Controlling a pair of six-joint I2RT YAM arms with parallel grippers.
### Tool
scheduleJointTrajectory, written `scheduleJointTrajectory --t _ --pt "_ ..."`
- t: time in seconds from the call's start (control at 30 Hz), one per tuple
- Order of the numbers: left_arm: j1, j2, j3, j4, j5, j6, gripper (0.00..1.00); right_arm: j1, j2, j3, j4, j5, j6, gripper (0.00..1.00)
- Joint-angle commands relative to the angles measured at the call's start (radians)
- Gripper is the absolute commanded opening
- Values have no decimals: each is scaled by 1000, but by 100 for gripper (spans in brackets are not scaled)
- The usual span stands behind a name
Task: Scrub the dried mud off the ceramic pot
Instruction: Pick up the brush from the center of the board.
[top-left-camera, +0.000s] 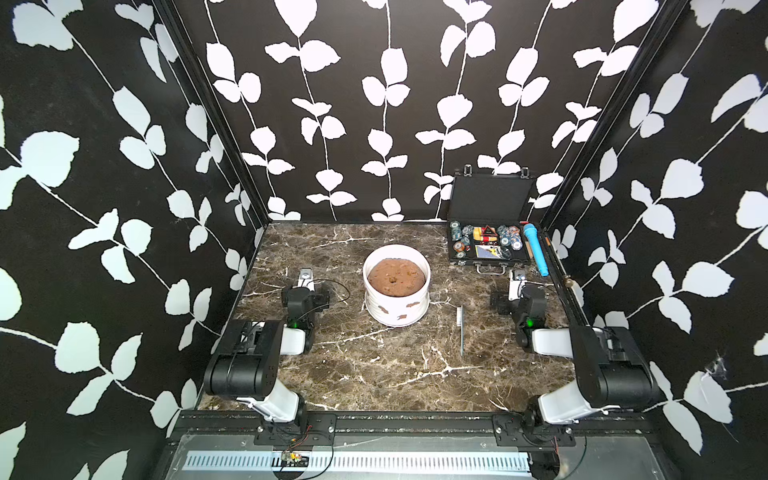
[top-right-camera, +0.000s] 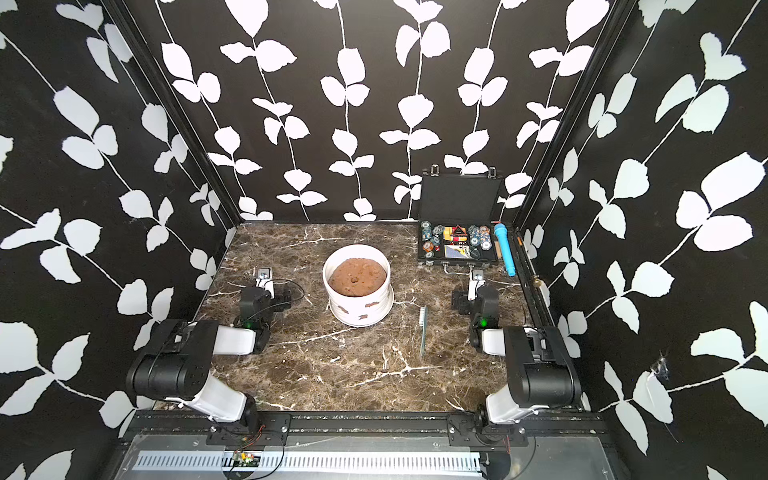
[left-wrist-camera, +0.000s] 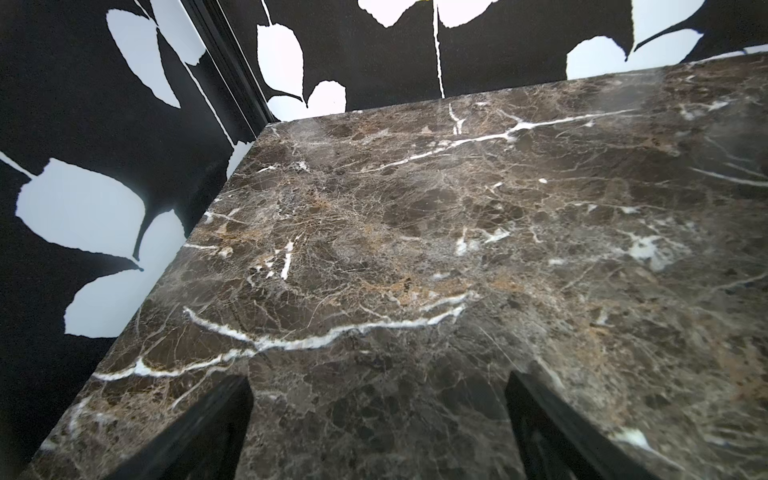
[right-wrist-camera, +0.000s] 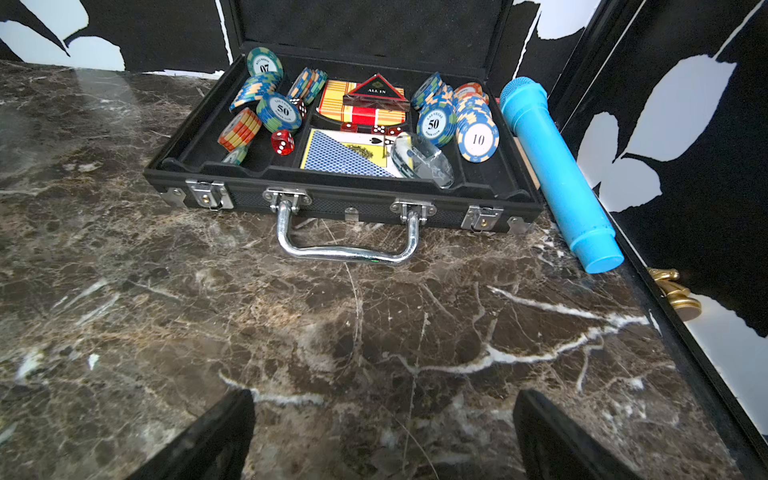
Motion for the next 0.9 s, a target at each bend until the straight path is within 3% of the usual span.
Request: scheduleJointTrajectory --t 0.0,0.4,0.47,0.6,0.67,0.73,0.87 --pt "2 -1 15 28 9 0 99 -4 6 19 38 0 3 99" --pt "2 -4 10 38 -4 -2 99 -5 2 14 47 -1 4 99" --pt "1 -57 13 -9 -27 -4 99 -5 -23 25 14 6 10 99" --pt "0 -298 88 -363 -90 -73 99 18 -198 115 -300 20 -2 99" --pt "0 -431 171 -620 -84 -157 99 25 -276 150 -400 5 92 99" --pt "-1 -510 258 -832 -45 -242 99 48 -347 181 -487 -39 196 99" --pt "-1 -630 364 -1127 127 -391 99 167 -446 251 -770 29 379 99"
